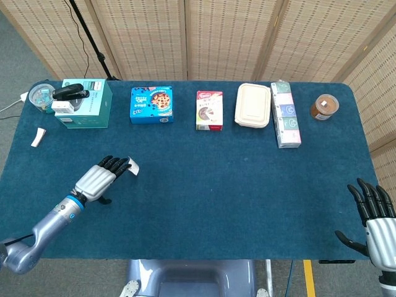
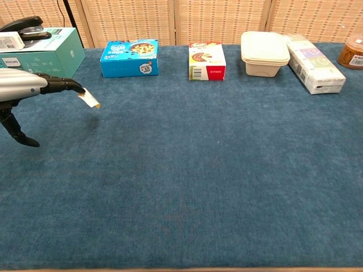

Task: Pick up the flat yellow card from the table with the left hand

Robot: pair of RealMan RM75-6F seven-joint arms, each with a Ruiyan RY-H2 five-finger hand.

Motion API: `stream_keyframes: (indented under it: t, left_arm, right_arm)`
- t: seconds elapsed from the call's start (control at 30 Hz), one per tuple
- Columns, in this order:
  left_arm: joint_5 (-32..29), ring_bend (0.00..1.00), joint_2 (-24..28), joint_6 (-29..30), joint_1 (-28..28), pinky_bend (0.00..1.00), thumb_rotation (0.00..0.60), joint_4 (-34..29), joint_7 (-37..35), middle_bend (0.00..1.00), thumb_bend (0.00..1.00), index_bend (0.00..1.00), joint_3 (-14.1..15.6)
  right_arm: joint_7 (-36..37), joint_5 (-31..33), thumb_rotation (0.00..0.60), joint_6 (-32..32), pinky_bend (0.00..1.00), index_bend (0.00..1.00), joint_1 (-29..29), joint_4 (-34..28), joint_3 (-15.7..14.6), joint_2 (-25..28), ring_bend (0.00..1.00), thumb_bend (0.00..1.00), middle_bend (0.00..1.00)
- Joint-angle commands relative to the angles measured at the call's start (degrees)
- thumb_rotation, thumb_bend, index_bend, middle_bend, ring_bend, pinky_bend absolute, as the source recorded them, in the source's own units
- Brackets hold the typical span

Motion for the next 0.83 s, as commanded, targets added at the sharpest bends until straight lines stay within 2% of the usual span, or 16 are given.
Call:
stream_keyframes:
  t: [0.03, 0.3, 0.5, 0.67, 0.83]
  left_arm:
    - [1.11, 0.00, 1.31, 4.54, 2.06, 0.00, 0.600, -1.13, 0.75, 0.00, 0.00, 0.00, -0.78]
    - [3.33, 0.00, 4.83, 18.60, 9.82, 0.00, 0.600, -4.93, 5.39, 0.00, 0.00, 0.00, -0.93]
    - [3.46, 0.00, 6.05, 27.42, 16.68, 0.00, 0.600, -6.76, 6.00, 0.00, 0.00, 0.00, -0.23]
    - [2.59, 0.00, 6.87, 31.99, 21.65, 0.00, 0.600, -8.77, 6.06, 0.00, 0.00, 0.00, 0.51]
    - [1.84, 0.00, 7.22, 34.04, 24.81, 0.00, 0.600, -10.55, 5.22, 0.00, 0.00, 0.00, 0.70]
  right_arm:
    - [0.05, -0.11, 0.600, 0.09, 0.00, 0.00, -0.02, -0.02, -0.01, 0.03, 0.00, 0.00, 0.00]
    - [-0.22, -0.25, 0.600, 0.52, 0.00, 0.00, -0.07, 0.30, 0.20, -0.26, 0.00, 0.00, 0.00]
    - [-1.65, 2.36, 0.600, -0.60, 0.00, 0.00, 0.56, 1.43, 1.49, -1.51, 0.00, 0.00, 0.00]
    - [-2.33, 3.76, 0.600, -1.83, 0.00, 0.00, 1.19, 2.10, 2.03, -2.24, 0.00, 0.00, 0.00]
    - [-2.41, 4.28, 0.600, -2.13, 0.00, 0.00, 1.35, 2.32, 2.21, -2.42, 0.00, 0.00, 0.00]
